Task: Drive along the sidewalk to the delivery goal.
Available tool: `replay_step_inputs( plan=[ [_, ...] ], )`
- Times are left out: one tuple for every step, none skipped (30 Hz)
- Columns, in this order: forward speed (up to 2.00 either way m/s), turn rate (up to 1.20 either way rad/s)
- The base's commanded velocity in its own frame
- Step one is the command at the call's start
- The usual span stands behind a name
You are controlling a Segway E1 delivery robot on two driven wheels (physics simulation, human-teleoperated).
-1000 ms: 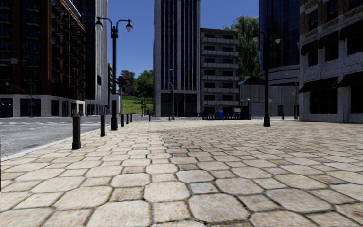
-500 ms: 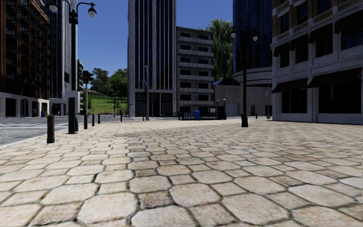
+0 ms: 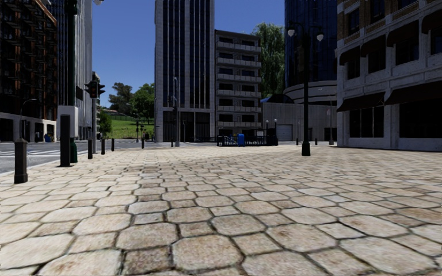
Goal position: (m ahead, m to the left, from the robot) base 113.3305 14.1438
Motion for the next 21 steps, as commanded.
replay_step_inputs(
  plan=[
    [2.00, 0.00],
    [2.00, 0.00],
    [2.00, 0.00],
    [2.00, 0.00],
    [2.00, 0.00],
    [2.00, 0.00],
    [2.00, 0.00],
    [2.00, 0.00],
    [2.00, 0.00],
    [2.00, 0.00],
    [2.00, 0.00],
    [2.00, 0.00],
    [2.00, 0.00],
    [2.00, 0.00],
    [2.00, 0.00],
    [2.00, 0.00],
    [2.00, 0.00],
    [2.00, 0.00],
    [2.00, 0.00],
    [2.00, 0.00],
    [2.00, 0.00]
  ],
)
